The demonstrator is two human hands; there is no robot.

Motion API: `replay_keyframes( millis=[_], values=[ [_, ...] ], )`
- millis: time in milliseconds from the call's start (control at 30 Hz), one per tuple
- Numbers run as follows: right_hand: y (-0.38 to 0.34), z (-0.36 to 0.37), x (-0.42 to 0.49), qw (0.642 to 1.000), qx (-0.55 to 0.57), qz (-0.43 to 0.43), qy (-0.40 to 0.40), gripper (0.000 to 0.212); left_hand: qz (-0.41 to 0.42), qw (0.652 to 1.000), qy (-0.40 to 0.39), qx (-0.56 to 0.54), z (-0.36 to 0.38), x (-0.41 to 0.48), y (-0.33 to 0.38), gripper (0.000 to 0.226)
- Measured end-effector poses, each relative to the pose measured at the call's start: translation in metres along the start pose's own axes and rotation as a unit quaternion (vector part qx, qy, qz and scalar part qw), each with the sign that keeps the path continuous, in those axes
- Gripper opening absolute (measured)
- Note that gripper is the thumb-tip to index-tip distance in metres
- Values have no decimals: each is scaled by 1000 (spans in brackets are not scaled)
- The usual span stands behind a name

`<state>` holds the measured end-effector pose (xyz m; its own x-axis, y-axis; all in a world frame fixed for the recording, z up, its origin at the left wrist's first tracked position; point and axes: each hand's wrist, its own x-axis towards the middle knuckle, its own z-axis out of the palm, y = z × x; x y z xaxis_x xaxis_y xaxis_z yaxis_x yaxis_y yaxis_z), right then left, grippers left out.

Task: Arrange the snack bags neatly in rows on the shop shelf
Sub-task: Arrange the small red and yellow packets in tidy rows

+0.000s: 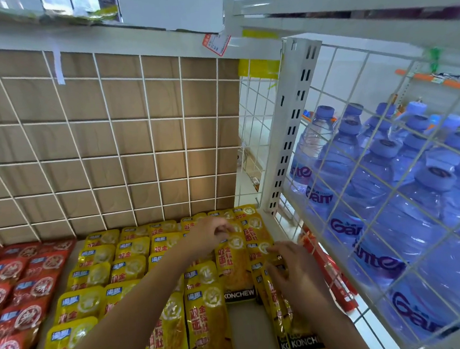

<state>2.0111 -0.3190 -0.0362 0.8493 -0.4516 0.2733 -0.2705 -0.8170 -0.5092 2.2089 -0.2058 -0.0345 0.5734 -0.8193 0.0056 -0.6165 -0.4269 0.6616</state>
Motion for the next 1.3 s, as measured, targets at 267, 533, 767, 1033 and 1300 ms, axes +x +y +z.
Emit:
replay_keyframes(
  millis=[267,533,767,1033,1300],
  values=[
    [1,6,2,1000,7,4,-30,46,7,996,84,-23,-12,16,-3,19],
    [4,8,1,999,7,14,-41,36,-4,990,137,14,-15,24,-1,24],
    [-2,6,3,996,-66,15,-61,63,-10,990,143,7,-13,24,-2,24],
    [-24,11,7,959,-199,79,-185,77,6,991,132,2,-5,23,0,24],
    [-25,16,10,962,-204,82,-160,56,10,992,123,0,-1,20,-3,23]
  ],
)
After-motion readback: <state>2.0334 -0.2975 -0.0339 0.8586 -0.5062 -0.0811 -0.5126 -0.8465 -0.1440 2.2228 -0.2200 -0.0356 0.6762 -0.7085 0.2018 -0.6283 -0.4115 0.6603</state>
